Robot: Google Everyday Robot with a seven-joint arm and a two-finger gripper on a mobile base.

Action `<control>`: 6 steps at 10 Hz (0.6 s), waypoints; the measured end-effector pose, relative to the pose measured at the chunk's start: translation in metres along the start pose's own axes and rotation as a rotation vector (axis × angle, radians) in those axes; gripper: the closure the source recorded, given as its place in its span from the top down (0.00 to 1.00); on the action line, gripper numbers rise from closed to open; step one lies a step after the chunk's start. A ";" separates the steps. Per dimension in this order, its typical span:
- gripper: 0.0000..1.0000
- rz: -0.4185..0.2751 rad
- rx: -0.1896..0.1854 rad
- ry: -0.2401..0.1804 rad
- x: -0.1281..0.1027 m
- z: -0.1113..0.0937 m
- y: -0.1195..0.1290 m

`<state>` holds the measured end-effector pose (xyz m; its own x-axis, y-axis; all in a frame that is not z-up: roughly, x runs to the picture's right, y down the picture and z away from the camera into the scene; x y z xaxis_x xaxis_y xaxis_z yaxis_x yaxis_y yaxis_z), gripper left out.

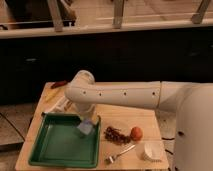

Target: Place sponge in tray

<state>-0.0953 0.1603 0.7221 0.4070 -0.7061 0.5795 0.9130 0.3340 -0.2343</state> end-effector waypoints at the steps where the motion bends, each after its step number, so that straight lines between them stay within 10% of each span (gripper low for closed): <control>1: 0.08 -0.019 -0.001 -0.002 -0.003 0.002 -0.001; 6: 0.08 -0.089 0.004 -0.014 -0.021 0.014 -0.012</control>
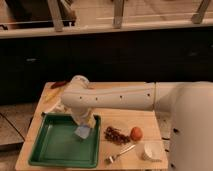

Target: Place sponge in tray

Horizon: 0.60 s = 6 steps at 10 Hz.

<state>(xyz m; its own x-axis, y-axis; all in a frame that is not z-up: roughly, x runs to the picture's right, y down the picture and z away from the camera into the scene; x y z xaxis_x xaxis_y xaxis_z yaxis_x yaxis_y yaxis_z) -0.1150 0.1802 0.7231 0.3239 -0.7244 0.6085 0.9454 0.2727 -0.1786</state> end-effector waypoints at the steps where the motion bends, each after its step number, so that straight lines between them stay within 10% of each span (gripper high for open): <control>1: 0.08 -0.012 0.004 -0.004 -0.005 0.003 -0.004; 6: 0.13 -0.035 0.039 -0.015 -0.018 0.013 -0.010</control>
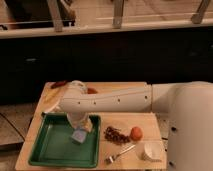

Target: Place sponge in tray

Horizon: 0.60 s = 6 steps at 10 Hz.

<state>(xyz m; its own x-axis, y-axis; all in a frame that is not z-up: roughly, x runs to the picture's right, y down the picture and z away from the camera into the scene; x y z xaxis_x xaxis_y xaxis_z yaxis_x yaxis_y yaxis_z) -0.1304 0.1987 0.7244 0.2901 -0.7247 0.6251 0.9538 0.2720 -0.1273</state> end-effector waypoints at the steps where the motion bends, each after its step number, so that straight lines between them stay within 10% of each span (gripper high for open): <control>1: 0.13 -0.005 0.004 -0.003 -0.003 0.001 -0.001; 6: 0.19 -0.025 0.032 -0.016 -0.013 0.009 -0.008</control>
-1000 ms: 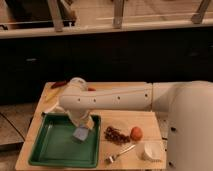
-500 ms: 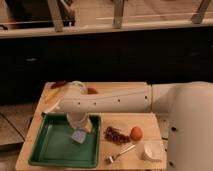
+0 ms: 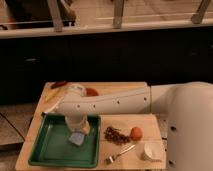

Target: Place sponge in tray

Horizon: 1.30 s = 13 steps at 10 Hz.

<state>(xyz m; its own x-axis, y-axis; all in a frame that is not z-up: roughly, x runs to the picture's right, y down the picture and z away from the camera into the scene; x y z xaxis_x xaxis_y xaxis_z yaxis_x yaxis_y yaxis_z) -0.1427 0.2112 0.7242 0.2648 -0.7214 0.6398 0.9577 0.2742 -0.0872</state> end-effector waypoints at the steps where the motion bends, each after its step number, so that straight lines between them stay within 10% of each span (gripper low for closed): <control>1: 0.19 -0.005 0.005 -0.003 -0.003 0.001 -0.001; 13: 0.35 -0.074 0.030 -0.023 -0.013 0.007 -0.010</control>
<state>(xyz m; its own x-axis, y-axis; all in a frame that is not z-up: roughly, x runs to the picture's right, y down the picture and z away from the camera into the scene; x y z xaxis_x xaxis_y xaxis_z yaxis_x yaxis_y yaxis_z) -0.1568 0.2225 0.7220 0.1903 -0.7256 0.6613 0.9707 0.2396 -0.0165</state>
